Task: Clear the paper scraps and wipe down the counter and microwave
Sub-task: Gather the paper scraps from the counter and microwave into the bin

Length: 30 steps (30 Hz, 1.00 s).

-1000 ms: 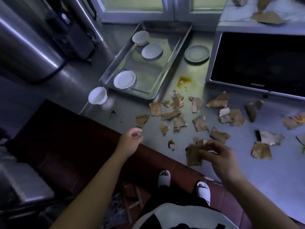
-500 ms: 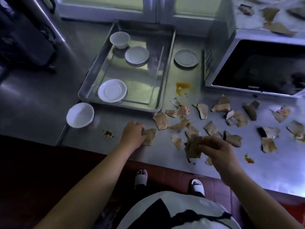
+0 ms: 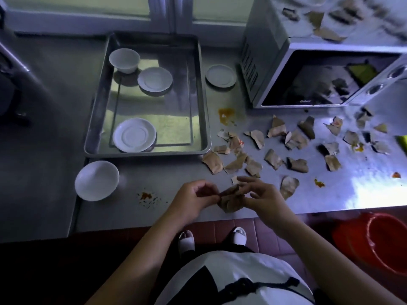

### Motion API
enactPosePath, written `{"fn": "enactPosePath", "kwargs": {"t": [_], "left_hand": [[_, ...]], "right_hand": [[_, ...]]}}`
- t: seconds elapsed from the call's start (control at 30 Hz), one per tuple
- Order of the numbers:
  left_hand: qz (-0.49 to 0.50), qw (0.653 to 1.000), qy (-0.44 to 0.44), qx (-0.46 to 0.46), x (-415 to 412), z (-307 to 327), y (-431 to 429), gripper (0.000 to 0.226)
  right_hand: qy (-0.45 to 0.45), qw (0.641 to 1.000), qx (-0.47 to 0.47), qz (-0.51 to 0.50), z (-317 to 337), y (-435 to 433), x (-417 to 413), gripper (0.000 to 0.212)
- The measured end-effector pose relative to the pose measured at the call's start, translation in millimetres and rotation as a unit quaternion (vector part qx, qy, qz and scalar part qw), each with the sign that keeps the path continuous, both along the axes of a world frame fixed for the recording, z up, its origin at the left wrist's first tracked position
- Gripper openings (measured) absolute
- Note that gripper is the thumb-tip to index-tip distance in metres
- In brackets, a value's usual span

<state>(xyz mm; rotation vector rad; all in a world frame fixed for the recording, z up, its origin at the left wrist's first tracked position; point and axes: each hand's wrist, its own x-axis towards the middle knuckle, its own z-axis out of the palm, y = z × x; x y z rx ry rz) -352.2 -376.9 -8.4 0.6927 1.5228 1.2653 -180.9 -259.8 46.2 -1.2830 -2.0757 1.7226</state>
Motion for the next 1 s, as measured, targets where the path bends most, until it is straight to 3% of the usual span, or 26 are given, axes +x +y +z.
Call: {"fn": "enactPosePath", "kwargs": {"t": [0.1, 0.2, 0.27, 0.3, 0.37, 0.43, 0.47, 0.57, 0.7, 0.93, 1.0], "left_hand": [[0.009, 0.998, -0.061, 0.027, 3.2, 11.5, -2.3, 0.019], [-0.003, 0.995, -0.096, 0.024, 1.2, 14.5, -2.8, 0.016], [-0.006, 0.996, -0.088, -0.007, -0.5, 9.8, 0.8, 0.010], [0.003, 0.998, -0.057, -0.031, -1.8, 5.0, 5.1, 0.010], [-0.016, 0.989, 0.118, -0.090, -6.6, -7.1, 20.0, 0.016], [-0.102, 0.931, 0.329, -0.118, -11.2, -17.9, 41.4, 0.036], [-0.145, 0.902, 0.390, -0.117, -12.5, -22.5, 54.5, 0.045], [-0.244, 0.827, 0.488, -0.135, -11.1, -31.1, 94.3, 0.057], [-0.302, 0.721, 0.598, -0.177, -14.1, -29.7, 131.7, 0.044], [-0.347, 0.652, 0.646, -0.195, -23.4, -31.3, 137.4, 0.029], [-0.345, 0.655, 0.646, -0.189, -26.9, -29.0, 130.2, 0.024]], "right_hand": [[0.059, 0.997, -0.045, -0.037, 2.1, -3.7, -5.4, 0.041], [0.078, 0.994, -0.034, -0.066, 1.5, -9.0, -4.3, 0.030], [0.104, 0.988, -0.051, -0.104, -0.3, -9.4, 2.6, 0.033], [0.114, 0.984, -0.063, -0.126, -0.9, -8.1, 7.4, 0.038], [0.110, 0.979, -0.061, -0.163, -2.2, -4.5, 17.7, 0.047], [0.096, 0.974, -0.032, -0.205, -3.7, -2.9, 27.8, 0.045], [0.093, 0.969, -0.018, -0.228, -4.1, -3.9, 32.4, 0.042], [0.099, 0.953, -0.018, -0.286, -3.2, -12.1, 46.7, 0.039], [0.112, 0.936, -0.023, -0.333, -1.9, -20.3, 68.9, 0.035], [0.134, 0.916, -0.042, -0.377, -8.4, -25.4, 86.8, 0.029], [0.143, 0.911, -0.065, -0.381, -13.9, -23.4, 85.3, 0.028]]}}
